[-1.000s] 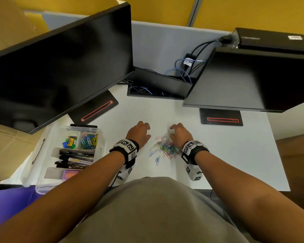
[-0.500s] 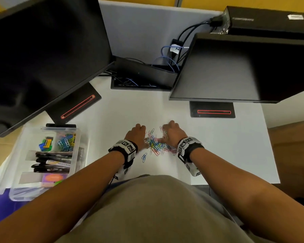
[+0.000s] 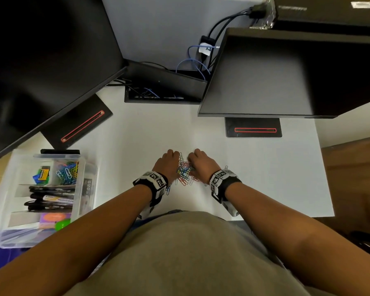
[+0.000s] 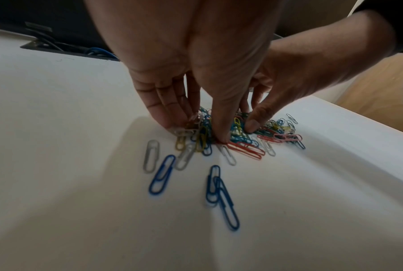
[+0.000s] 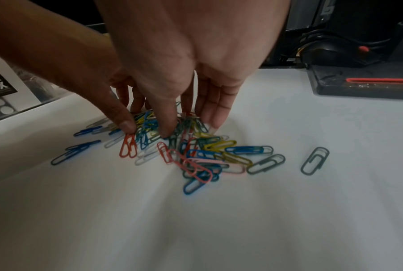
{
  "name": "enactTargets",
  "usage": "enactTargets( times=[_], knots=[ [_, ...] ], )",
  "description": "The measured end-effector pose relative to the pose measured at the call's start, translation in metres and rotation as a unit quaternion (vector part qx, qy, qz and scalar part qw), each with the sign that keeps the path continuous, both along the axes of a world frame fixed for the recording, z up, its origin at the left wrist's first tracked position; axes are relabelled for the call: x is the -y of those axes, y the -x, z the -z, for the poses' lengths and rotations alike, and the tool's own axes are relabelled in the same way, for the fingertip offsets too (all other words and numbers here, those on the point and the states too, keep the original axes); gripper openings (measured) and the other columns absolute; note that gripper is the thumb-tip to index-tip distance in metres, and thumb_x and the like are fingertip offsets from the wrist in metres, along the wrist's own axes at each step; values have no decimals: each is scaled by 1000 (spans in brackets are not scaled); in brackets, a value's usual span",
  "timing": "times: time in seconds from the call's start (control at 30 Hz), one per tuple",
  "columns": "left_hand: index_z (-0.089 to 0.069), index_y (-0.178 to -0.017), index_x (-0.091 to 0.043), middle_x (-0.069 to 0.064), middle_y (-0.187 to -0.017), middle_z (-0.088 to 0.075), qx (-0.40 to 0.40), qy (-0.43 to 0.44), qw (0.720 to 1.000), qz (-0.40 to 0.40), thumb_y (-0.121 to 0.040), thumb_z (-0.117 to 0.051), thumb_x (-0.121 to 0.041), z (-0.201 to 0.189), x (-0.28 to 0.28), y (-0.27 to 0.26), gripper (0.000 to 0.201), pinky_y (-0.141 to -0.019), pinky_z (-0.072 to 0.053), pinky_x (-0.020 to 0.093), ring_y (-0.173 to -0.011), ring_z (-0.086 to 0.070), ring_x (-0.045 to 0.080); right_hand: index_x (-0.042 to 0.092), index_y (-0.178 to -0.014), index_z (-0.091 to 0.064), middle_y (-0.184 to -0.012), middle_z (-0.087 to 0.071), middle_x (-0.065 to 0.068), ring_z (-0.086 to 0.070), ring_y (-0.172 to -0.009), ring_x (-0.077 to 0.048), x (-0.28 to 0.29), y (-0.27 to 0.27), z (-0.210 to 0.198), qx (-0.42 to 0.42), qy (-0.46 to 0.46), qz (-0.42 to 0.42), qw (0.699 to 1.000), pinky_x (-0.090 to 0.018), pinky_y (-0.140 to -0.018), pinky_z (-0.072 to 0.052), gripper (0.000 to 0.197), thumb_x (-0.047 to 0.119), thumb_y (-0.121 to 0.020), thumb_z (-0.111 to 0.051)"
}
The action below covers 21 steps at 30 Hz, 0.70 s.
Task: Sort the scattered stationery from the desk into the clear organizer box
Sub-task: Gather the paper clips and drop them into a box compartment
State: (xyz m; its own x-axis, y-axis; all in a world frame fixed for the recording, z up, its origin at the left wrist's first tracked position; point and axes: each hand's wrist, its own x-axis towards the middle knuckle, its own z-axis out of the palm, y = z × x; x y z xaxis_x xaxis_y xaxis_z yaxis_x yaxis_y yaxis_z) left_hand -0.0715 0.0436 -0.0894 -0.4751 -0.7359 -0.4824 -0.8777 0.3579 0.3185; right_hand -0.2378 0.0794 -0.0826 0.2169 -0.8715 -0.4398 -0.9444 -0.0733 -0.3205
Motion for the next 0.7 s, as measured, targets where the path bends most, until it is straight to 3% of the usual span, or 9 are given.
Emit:
enactTargets(
  times=[0.17, 0.27, 0.43, 0.57, 0.7],
  knots=[
    [-48, -110, -8, 11, -109, -51, -6, 12, 1000, 6, -90, -58, -11, 6, 2, -1, 22, -72, -42, 35, -90, -57, 30, 6, -103, -55, -105, -52, -12, -54, -94, -31, 3, 1, 3, 26, -3, 18, 1000, -36, -69, -46, 18, 5, -86, -59],
    [-53, -105, -8, 10, -103, -55, -9, 19, 1000, 3, -96, -51, -13, 8, 5, -4, 10, -75, -42, 35, -89, -58, 31, 6, -103, -58, -104, -56, -12, -57, -91, -31, 4, 1, 2, 37, -11, 27, 999, -38, -74, -48, 14, 4, -90, -54],
    [-57, -101, -10, 8, -98, -58, -24, 20, 999, -13, -98, -51, -20, 12, 7, -10, 12, -76, -44, 36, -88, -58, 30, 10, -102, -62, -105, -61, -9, -60, -92, -28, 7, 3, -1, 58, -16, 69, 996, -35, -78, -49, 14, 9, -92, -53],
    [-58, -102, -17, 3, -101, -61, -10, 39, 999, -5, -97, -51, -20, 12, 10, -15, 9, -82, -35, 34, -92, -58, 26, 15, -103, -65, -106, -65, -5, -61, -94, -24, 10, 5, -6, 56, -13, 97, 994, -33, -78, -50, 13, 17, -93, -57],
    [-59, -100, -22, -2, -101, -62, -9, 53, 998, -20, -98, -50, -24, 8, 11, -18, 9, -88, -33, 35, -94, -59, 23, 15, -101, -66, -103, -67, -5, -62, -91, -24, 9, 5, -12, 64, -3, 113, 991, -32, -75, -49, 13, 14, -92, -57]
  ],
)
